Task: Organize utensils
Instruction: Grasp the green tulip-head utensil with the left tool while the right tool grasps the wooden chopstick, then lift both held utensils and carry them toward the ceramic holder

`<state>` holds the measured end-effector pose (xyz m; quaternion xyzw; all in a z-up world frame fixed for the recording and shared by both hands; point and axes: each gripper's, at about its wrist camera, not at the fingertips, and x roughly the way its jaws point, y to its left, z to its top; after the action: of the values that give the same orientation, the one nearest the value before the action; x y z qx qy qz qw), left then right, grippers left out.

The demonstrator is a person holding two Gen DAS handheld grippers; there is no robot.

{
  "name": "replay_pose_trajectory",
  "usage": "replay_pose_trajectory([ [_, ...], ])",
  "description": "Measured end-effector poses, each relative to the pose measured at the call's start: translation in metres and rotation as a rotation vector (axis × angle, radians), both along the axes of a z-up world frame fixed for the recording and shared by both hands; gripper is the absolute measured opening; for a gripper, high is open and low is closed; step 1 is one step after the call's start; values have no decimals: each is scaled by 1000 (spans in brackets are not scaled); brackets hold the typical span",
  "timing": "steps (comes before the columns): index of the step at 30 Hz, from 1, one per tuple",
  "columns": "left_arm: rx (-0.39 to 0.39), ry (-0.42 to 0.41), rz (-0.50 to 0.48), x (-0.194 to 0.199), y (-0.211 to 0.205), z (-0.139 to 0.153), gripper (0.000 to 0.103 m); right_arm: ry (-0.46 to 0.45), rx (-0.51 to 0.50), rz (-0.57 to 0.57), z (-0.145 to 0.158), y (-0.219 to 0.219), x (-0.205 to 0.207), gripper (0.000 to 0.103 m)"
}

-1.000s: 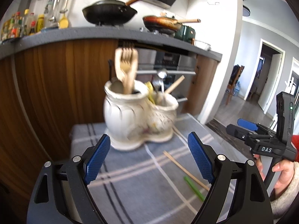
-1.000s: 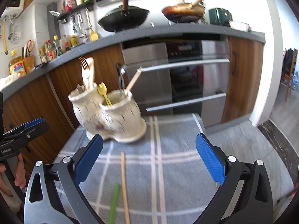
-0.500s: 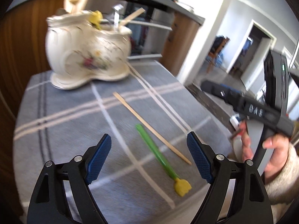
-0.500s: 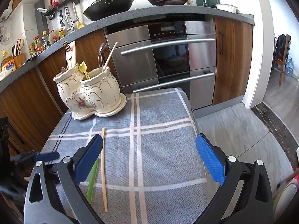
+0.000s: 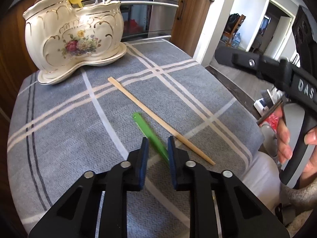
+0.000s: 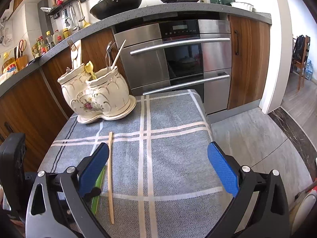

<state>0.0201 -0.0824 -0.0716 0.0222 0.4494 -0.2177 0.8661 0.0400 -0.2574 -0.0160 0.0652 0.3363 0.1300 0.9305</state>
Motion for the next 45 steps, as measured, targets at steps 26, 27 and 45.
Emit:
replay_pose_trajectory([
  [26,-94,-53,167,17,89,27,8,192,-158,275,-44,116,40,33],
  [27,-94,-54,167,17,89,27,8,194,-166,278,-45,119,42,31],
  [45,-130,-81,171,22,98,36,6,168,-179,270,-46,133,68,6],
])
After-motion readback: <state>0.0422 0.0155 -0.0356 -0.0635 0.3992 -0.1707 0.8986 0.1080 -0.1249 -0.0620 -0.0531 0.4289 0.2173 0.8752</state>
